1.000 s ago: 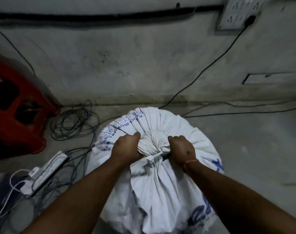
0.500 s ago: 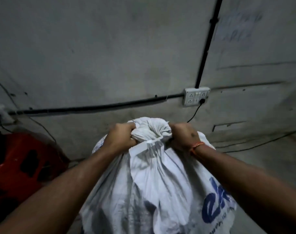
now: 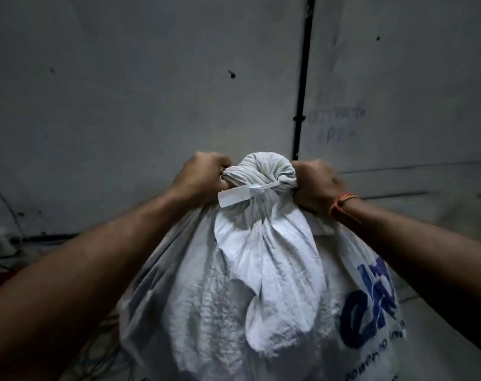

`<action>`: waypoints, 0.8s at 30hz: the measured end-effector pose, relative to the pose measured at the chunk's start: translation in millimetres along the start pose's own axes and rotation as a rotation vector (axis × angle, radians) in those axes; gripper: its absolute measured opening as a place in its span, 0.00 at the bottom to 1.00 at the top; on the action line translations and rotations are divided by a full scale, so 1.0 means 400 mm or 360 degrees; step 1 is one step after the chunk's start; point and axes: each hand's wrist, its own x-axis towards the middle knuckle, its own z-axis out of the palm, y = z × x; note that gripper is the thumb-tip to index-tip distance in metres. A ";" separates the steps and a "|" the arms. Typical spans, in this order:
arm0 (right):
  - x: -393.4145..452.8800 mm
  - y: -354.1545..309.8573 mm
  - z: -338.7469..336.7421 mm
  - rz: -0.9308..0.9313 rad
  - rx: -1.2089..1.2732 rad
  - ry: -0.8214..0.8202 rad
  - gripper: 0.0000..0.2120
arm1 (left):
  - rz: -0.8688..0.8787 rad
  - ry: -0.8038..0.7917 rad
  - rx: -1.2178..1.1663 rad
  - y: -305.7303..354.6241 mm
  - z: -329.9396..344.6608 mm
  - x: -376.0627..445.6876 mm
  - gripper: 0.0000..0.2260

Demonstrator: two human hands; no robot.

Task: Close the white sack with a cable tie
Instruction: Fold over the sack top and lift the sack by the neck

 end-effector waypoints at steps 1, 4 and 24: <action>0.004 0.044 -0.016 -0.0023 -0.0001 -0.0003 0.13 | -0.0002 0.0022 -0.0009 0.036 0.016 0.019 0.06; 0.011 0.179 -0.053 -0.0098 0.0019 -0.0002 0.13 | -0.0046 0.0084 -0.0066 0.151 0.071 0.067 0.04; -0.033 0.967 -0.109 0.0041 -0.0181 -0.0109 0.12 | 0.0102 -0.0099 -0.0181 0.717 0.508 0.438 0.04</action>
